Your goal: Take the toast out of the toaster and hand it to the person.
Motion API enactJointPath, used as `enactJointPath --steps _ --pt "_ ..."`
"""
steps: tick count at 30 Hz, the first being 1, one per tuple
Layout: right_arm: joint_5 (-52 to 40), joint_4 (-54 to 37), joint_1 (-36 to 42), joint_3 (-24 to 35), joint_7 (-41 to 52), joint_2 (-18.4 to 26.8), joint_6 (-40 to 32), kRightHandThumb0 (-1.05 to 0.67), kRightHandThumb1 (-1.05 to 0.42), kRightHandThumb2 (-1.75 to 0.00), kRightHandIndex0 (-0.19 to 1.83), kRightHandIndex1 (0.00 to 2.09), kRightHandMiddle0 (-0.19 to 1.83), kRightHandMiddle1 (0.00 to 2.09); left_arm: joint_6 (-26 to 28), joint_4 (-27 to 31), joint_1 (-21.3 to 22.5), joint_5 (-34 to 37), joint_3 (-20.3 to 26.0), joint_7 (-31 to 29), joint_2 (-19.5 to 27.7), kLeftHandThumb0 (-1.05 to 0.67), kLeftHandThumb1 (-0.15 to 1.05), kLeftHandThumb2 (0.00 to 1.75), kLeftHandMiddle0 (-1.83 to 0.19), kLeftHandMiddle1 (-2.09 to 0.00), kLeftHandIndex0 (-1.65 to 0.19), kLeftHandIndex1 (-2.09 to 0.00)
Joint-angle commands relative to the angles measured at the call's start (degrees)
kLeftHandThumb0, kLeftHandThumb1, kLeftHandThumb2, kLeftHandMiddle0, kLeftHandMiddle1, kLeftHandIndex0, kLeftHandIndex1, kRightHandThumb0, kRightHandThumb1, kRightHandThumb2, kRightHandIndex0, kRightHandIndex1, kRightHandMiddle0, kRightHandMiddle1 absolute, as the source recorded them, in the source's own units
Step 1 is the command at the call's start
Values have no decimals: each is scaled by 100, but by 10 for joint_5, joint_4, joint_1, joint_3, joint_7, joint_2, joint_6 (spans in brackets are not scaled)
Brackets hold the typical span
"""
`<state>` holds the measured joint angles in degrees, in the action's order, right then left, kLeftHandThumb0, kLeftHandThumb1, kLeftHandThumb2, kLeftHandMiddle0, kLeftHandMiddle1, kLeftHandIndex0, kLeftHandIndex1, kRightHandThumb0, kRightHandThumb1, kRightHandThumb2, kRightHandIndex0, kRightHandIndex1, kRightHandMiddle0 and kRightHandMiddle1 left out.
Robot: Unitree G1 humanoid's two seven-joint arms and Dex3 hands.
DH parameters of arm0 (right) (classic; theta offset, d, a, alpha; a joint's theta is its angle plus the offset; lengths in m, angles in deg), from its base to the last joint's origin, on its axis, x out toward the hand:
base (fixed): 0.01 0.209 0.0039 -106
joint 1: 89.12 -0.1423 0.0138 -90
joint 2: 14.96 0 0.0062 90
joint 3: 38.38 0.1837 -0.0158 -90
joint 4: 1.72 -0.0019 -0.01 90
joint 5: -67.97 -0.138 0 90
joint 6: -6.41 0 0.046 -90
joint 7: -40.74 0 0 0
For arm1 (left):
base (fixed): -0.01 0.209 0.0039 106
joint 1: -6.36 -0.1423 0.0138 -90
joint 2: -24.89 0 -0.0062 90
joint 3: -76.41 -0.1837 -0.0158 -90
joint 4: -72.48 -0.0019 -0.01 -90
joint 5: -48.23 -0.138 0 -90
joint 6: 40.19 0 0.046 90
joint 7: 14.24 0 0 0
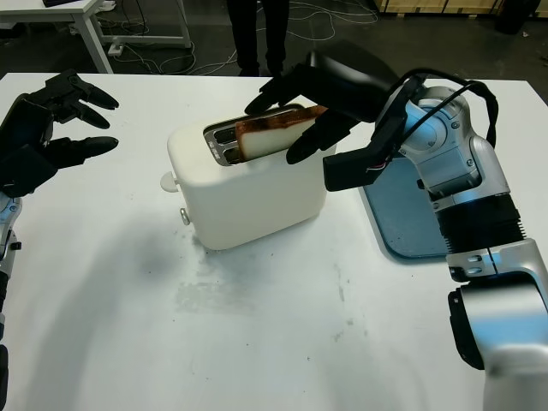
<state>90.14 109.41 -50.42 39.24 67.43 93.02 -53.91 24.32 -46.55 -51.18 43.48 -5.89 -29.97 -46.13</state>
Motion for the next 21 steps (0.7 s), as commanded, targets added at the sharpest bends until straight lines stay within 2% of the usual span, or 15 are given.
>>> enactJointPath --steps 1,10,11,14,17,19,21 --pt "12 7 -5 -7 -6 -4 5 -57 -69 -1 92 2 85 1 3 5 -8 2 2 4 -2 -97 92 4 -36 -131 -31 -121" --pt "30 17 -10 -19 4 -2 -10 -50 -75 -2 109 15 90 3 -5 -4 -7 9 3 3 -5 -96 92 3 -37 -131 -31 -120" --pt "31 16 -10 -21 7 -2 -16 -49 -76 -1 110 23 90 3 -7 -4 -7 5 2 6 -4 -96 92 3 -37 -131 -31 -120" --pt "33 17 -11 -24 10 -3 -24 -48 -78 0 87 97 92 2 -2 0 -8 5 1 5 -4 -96 92 4 -37 -131 -31 -121" --pt "32 21 -12 -25 10 -5 -25 -46 -79 0 82 122 93 2 0 4 -8 3 0 5 -3 -96 92 5 -36 -132 -30 -122" --pt "27 28 -12 -23 8 -9 -22 -43 -79 0 79 122 95 2 -8 -3 -8 4 1 6 -3 -96 92 5 -36 -132 -30 -122" --pt "25 45 -16 -23 -2 -12 1 -37 -81 0 78 101 99 3 -9 -5 -8 5 2 7 -4 -96 92 5 -36 -132 -30 -122"
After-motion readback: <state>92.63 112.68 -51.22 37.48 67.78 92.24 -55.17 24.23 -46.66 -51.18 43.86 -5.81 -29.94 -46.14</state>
